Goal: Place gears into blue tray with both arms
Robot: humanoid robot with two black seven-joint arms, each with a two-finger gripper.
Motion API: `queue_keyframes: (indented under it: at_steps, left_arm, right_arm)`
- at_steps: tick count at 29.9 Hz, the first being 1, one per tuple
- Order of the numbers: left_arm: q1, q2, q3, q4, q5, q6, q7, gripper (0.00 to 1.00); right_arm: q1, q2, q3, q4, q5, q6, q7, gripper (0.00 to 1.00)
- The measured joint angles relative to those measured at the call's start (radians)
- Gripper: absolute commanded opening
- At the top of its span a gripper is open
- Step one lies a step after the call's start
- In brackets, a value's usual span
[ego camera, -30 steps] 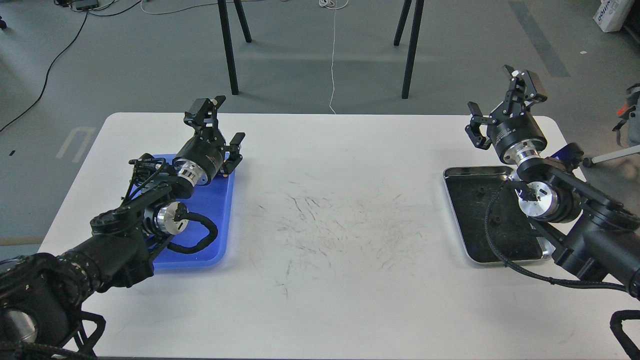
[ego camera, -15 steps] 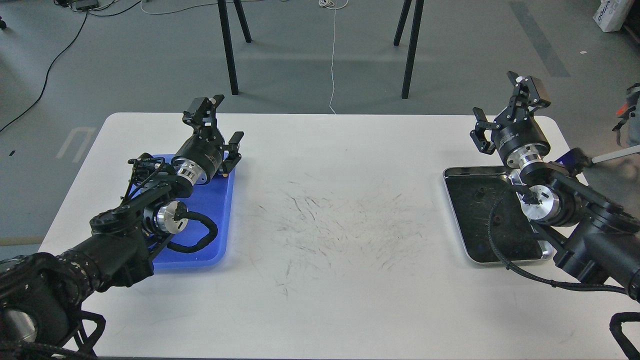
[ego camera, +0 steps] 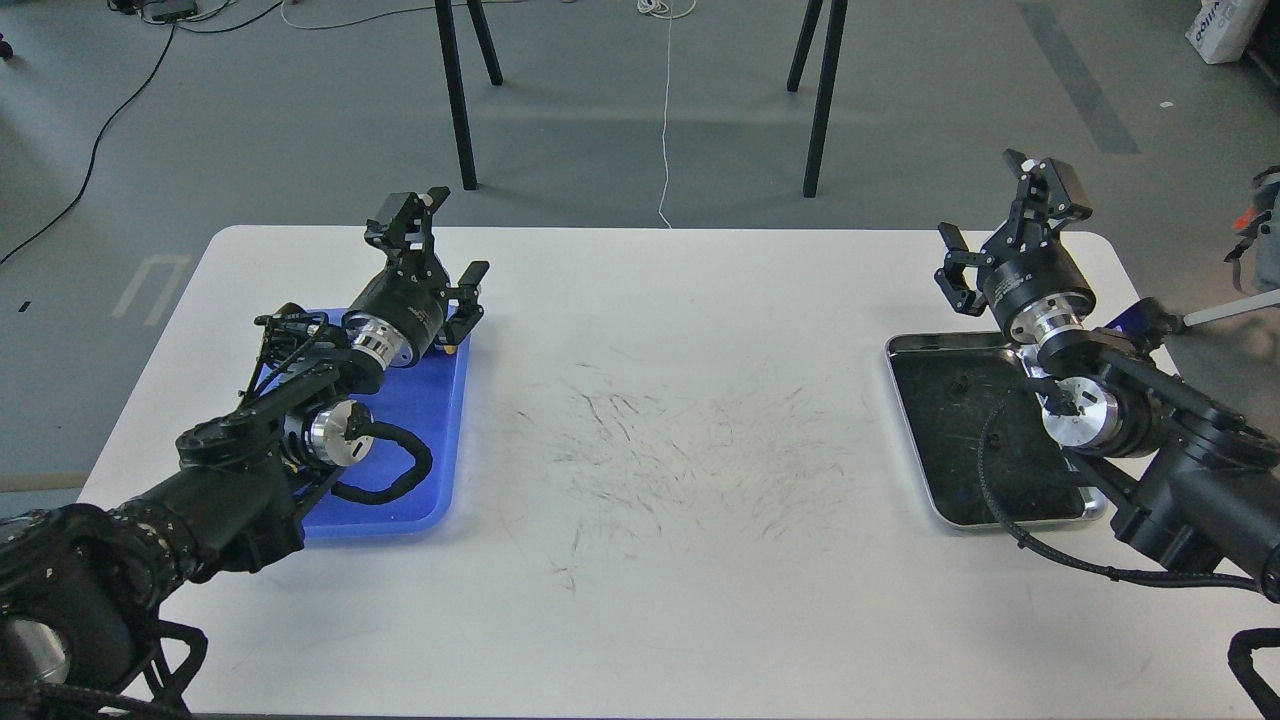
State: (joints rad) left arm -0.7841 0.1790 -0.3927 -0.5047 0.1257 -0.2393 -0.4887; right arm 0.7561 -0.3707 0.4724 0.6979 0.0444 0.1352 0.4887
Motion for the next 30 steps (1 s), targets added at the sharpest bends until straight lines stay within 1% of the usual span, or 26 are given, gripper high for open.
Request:
queue_keyframes:
  at_steps: [5, 10, 18, 23, 30]
  left_arm:
    - [0.0, -0.003, 0.002, 0.0, 0.001, 0.001, 0.0, 1.0]
    - [0.0, -0.004, 0.005, 0.0, 0.004, 0.002, 0.0, 1.0]
    - [-0.005, -0.003, 0.007, 0.0, 0.006, 0.001, 0.0, 1.0]
    - [-0.009, -0.004, 0.009, 0.0, 0.008, -0.002, 0.0, 1.0]
    - [-0.009, -0.007, 0.011, 0.0, 0.008, -0.003, 0.0, 1.0]
  right_arm:
    - [0.006, -0.002, -0.005, 0.001, -0.012, 0.002, 0.0, 0.99]
    - [0.014, -0.004, -0.006, -0.001, -0.103, -0.012, 0.0, 0.99]
    - [0.029, -0.064, -0.012, -0.003, -0.227, -0.01, 0.0, 0.99]
    - [0.053, -0.08, -0.072, -0.007, -0.348, -0.01, 0.0, 0.99]
    - [0.075, -0.123, -0.149, -0.006, -0.381, -0.011, 0.0, 0.99]
